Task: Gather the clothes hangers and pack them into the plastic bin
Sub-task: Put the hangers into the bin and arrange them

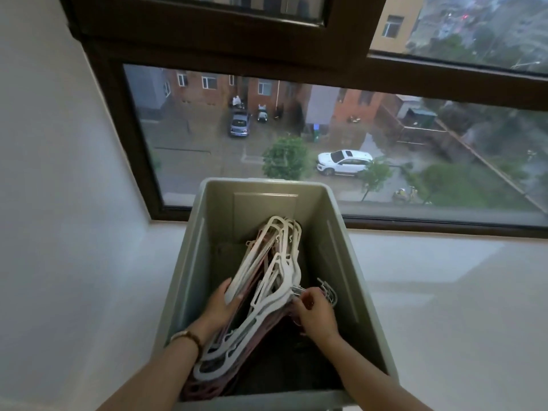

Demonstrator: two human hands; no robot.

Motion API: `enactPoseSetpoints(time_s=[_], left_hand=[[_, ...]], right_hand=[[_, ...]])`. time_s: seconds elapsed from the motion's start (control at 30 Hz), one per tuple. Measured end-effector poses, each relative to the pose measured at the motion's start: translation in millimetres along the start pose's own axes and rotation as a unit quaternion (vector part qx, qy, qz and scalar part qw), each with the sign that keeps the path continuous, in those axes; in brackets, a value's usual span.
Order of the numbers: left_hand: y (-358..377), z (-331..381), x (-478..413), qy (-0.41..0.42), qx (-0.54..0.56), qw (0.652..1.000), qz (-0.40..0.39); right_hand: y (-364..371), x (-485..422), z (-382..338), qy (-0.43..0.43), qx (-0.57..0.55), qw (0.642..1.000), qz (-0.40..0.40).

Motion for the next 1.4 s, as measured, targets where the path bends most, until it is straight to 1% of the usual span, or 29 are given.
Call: enactPoseSetpoints(time_s=[0.07, 0.1, 0.13, 0.17, 0.23, 0.3, 0.33, 0.37, 0.43, 0.5, 0.53, 0.6, 0.63, 0.7, 0.73, 0.8, 0.83, 0.9, 0.97, 1.03, 1.1, 1.2, 1.27, 1.33, 1.4], left_hand=[[4, -5, 0, -0.015, -0.004, 1.0, -0.016], [6, -9, 0, -0.022, -0.002, 1.0, -0.019], [7, -11, -1, -0.022, 0.002, 1.0, -0.014], [7, -10, -1, -0.019, 0.008, 1.0, -0.006], [5, -11, -2, -0.007, 0.012, 1.0, 0.008], [4, -10, -2, 0.006, 0.014, 1.0, 0.014], [4, -10, -2, 0.015, 0.011, 1.0, 0.015], [4, -9, -1, 0.024, 0.007, 1.0, 0.014], [3, -5, 4, 0.035, 0.0, 0.999, 0.011], [4, -4, 7, 0.04, -0.002, 0.999, 0.014], [5, -4, 8, 0.044, -0.006, 0.999, 0.012], [10, -8, 8, 0.051, -0.024, 0.998, -0.002], [12, -11, 6, 0.047, -0.025, 0.999, -0.006], [11, -15, 5, 0.036, -0.021, 0.999, -0.009], [9, -15, 4, 0.032, -0.021, 0.999, -0.008], [7, -14, 3, 0.022, -0.008, 1.0, -0.017], [7, -13, 2, 0.012, 0.004, 1.0, -0.024], [7, -13, 0, -0.03, 0.018, 0.999, -0.036], [7, -17, -5, -0.048, 0.019, 0.998, -0.039], [9, -14, -5, -0.012, 0.01, 0.998, -0.056], [9, -5, -2, 0.028, -0.009, 0.996, -0.084], [4, 6, -5, 0.065, -0.019, 0.994, -0.089], [8, 2, -5, 0.067, -0.03, 0.99, -0.119], [15, -8, -3, 0.01, -0.02, 0.992, -0.12], [14, -19, -6, -0.095, 0.017, 0.992, -0.083]], right_hand=[[-10, -2, -9, -0.055, 0.06, 0.993, 0.083], [-14, -4, -8, -0.061, 0.097, 0.986, 0.119], [-15, -5, -6, -0.048, 0.117, 0.982, 0.14], [-15, -6, -2, -0.024, 0.099, 0.984, 0.148], [-9, -5, 6, 0.036, 0.006, 0.99, 0.139], [1, 1, 14, 0.082, -0.067, 0.983, 0.147], [4, 5, 18, 0.109, -0.086, 0.977, 0.159], [6, 9, 20, 0.142, -0.117, 0.967, 0.176], [10, 10, 26, 0.21, -0.208, 0.933, 0.206], [16, -4, 32, 0.242, -0.31, 0.898, 0.198], [19, -17, 41, 0.244, -0.331, 0.892, 0.188], [21, -39, 58, 0.263, -0.32, 0.894, 0.171], [20, -37, 53, 0.268, -0.311, 0.895, 0.177], [15, -11, 29, 0.27, -0.286, 0.893, 0.219], [16, -2, 31, 0.286, -0.271, 0.892, 0.221], [24, 17, 38, 0.323, -0.253, 0.895, 0.175], [31, 24, 41, 0.337, -0.26, 0.896, 0.124], [45, 37, 36, 0.361, -0.29, 0.886, 0.033], [54, 42, 19, 0.371, -0.271, 0.886, -0.064], [64, 39, 7, 0.373, -0.259, 0.88, -0.14], [77, 38, -1, 0.378, -0.273, 0.865, -0.186], [87, 35, 6, 0.369, -0.258, 0.868, -0.21], [84, 32, 16, 0.369, -0.251, 0.872, -0.203], [77, 25, 25, 0.367, -0.252, 0.878, -0.176], [75, 24, 30, 0.375, -0.237, 0.879, -0.177]])
Point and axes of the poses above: each hand's wrist, its own x-axis away from the middle knuckle, its own y-axis out of the palm, z = x × y, the point moved 5 cm from there along -x, towards the middle knuckle, and after that the axes turned 15 degrees about -x, right-handed, at the moved point
